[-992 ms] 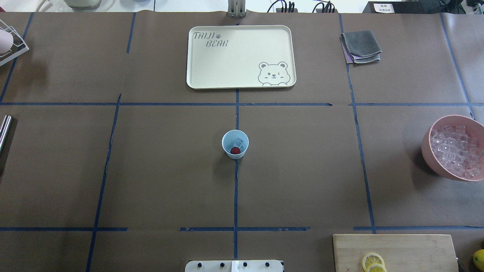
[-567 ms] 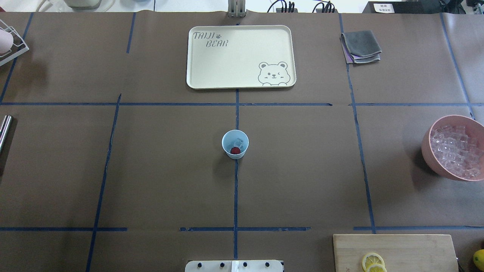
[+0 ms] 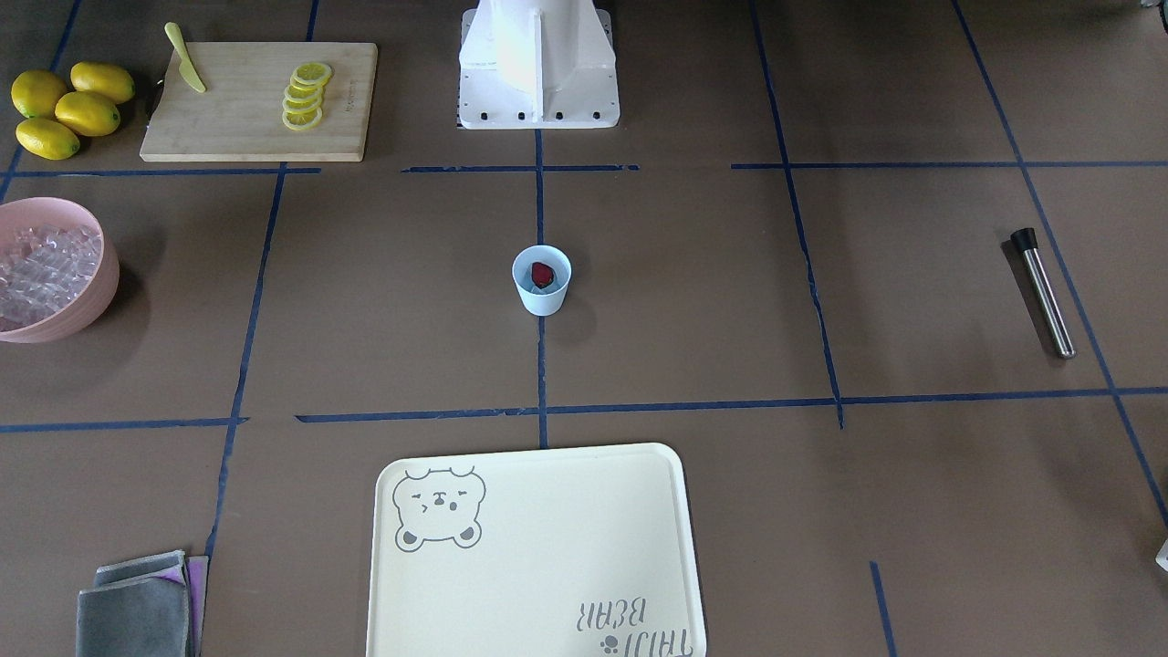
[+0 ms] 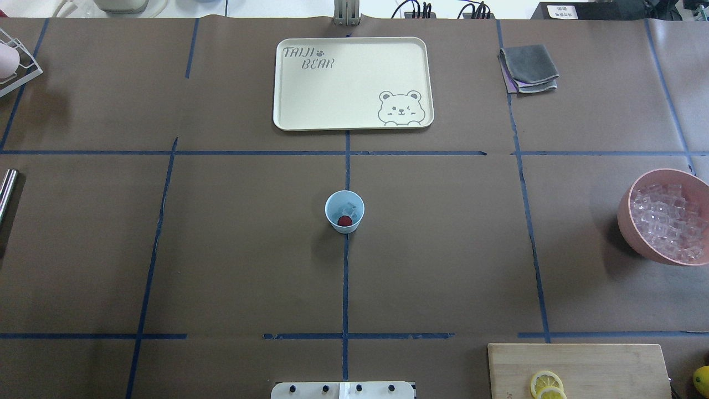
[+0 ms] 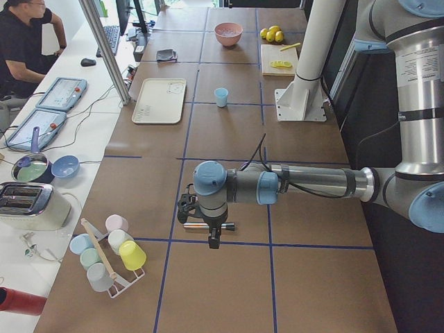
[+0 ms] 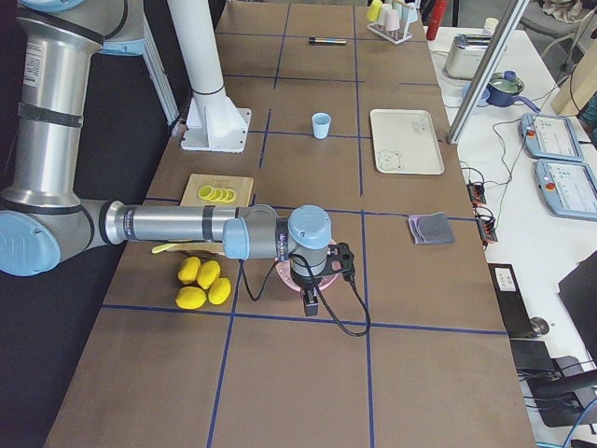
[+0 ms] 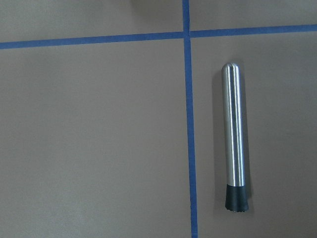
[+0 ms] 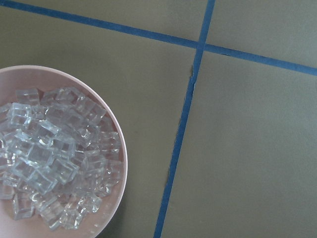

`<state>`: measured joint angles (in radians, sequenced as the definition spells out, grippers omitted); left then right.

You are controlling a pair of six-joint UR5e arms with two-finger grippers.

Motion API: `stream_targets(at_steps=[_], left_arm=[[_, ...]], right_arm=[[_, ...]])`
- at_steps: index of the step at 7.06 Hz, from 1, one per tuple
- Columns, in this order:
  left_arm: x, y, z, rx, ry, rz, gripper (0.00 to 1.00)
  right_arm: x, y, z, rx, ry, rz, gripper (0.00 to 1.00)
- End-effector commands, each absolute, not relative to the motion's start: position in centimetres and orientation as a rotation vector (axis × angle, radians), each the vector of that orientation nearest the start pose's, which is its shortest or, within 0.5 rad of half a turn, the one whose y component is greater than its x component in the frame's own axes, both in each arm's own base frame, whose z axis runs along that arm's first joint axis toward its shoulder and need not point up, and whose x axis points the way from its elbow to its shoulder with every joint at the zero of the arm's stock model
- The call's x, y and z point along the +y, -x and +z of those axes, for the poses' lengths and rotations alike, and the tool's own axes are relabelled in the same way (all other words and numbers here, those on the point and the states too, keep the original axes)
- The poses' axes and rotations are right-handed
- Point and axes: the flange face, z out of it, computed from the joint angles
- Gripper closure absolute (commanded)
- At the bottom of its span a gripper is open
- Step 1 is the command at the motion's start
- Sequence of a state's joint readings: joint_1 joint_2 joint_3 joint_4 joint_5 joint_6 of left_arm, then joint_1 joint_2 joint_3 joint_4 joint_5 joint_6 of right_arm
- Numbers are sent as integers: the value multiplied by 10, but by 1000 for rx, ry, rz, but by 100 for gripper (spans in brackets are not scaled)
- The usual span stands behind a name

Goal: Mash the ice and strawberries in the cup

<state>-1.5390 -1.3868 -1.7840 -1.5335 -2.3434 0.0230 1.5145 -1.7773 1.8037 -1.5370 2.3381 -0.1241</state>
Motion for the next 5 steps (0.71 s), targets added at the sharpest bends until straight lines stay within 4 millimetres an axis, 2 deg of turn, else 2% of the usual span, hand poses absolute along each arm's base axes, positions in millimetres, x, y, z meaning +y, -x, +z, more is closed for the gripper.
stream_targets(at_steps=[1,3,5], left_arm=[[-412,48,642,814,22,43,0],[-413,48,647,813,26,44,0],[-415,48,637,815,5,51,0]], right_arm=[[-410,-47,634,-766,-88,-183,0],[-401,-50,639,-771,-80,-175,0],[-395,-57,643,-783,-36,-246,0]])
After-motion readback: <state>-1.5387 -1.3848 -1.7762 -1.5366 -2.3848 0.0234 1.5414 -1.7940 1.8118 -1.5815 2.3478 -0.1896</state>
